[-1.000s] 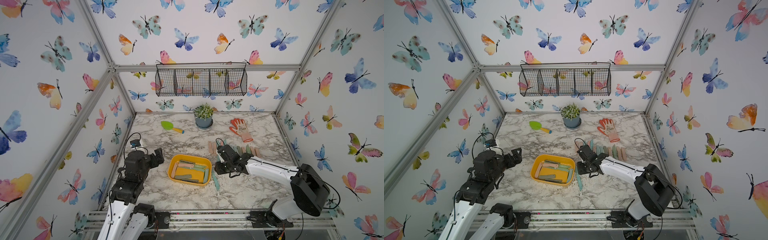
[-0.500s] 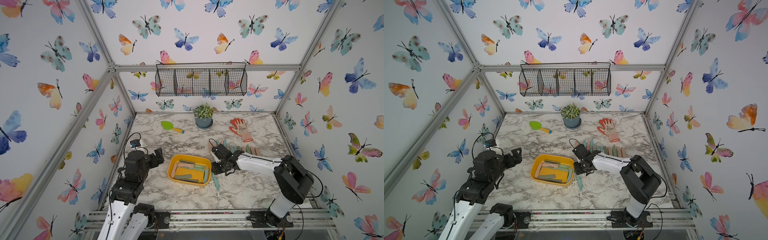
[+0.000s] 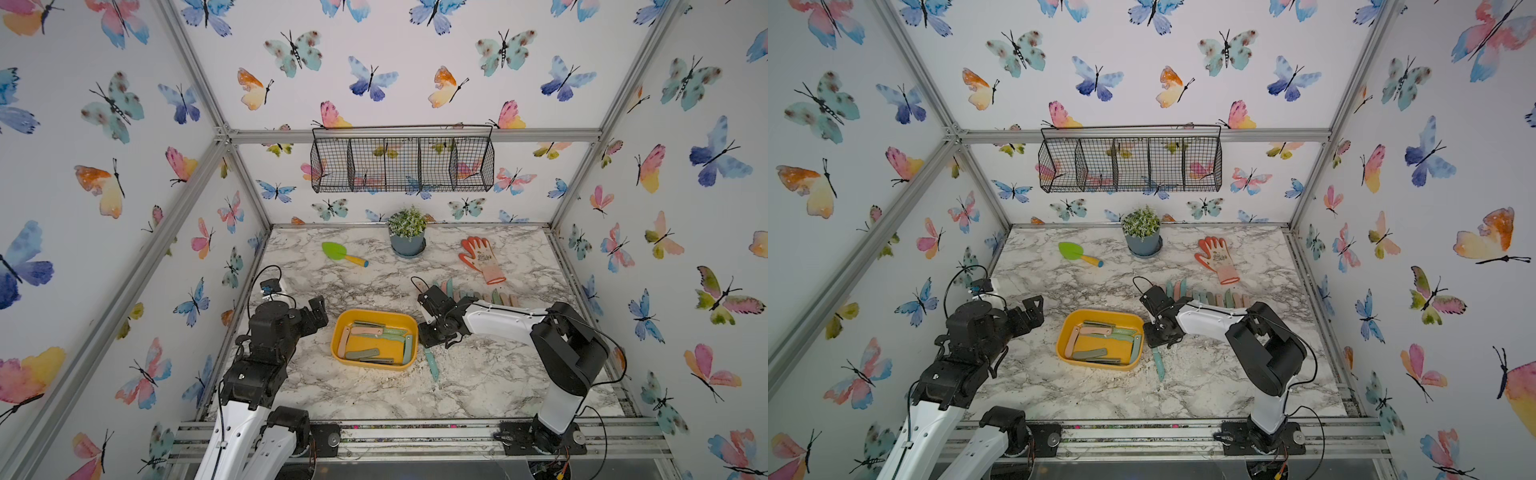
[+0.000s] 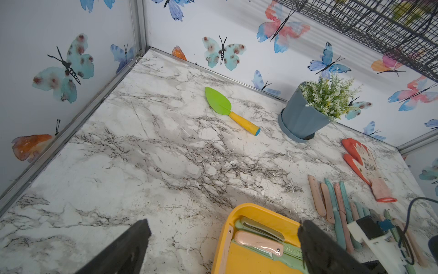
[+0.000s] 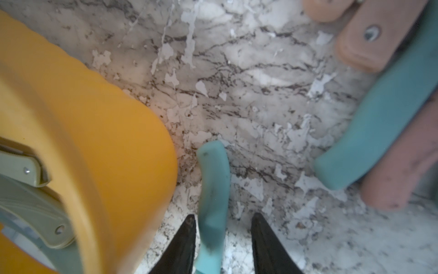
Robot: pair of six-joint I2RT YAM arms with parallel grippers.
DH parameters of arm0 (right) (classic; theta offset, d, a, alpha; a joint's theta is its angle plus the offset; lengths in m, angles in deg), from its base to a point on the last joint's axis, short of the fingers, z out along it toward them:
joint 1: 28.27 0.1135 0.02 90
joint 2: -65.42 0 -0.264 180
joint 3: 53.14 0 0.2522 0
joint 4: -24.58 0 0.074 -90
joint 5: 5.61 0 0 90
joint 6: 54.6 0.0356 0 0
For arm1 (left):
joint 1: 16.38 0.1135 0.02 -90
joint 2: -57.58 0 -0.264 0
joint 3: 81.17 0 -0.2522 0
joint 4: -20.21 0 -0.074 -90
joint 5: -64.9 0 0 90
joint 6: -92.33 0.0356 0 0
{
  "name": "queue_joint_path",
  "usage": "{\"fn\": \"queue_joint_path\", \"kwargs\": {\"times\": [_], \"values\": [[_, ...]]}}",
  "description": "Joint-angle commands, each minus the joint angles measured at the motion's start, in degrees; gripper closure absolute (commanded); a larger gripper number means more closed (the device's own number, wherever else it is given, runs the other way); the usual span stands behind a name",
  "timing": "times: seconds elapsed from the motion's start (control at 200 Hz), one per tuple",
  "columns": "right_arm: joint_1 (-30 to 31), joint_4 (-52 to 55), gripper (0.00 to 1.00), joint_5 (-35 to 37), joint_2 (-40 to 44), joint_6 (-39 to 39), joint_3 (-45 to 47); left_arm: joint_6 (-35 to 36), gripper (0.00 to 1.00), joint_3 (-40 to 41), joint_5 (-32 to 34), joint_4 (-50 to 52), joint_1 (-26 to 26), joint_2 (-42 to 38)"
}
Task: Take the fruit knife out of the storage box
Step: Adjust the fruit knife at the center of the board.
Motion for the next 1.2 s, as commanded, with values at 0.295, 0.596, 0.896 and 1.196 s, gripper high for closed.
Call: {"fn": "queue_joint_path", "kwargs": {"times": [0.295,0.596,0.896,1.196], "values": [[-0.1,4.6,0.59,4.0,0.6,2.4,0.6,-0.2,0.02,0.5,0.6,-0.9,-0.3,-0.1],[0.0,-1.7,0.56,-0.7,3.4,1.8,2.6,-0.3,0.02,0.5,0.6,-0.8,-0.3,0.0],[-0.1,-0.9,0.56,-1.5,1.2,2.4,2.5,-0.3,0.02,0.5,0.7,-0.8,-0.3,-0.3],[-0.1,2.1,0.59,2.1,0.5,3.2,2.3,-0.3,0.02,0.5,0.5,-0.9,-0.3,-0.1]]}}
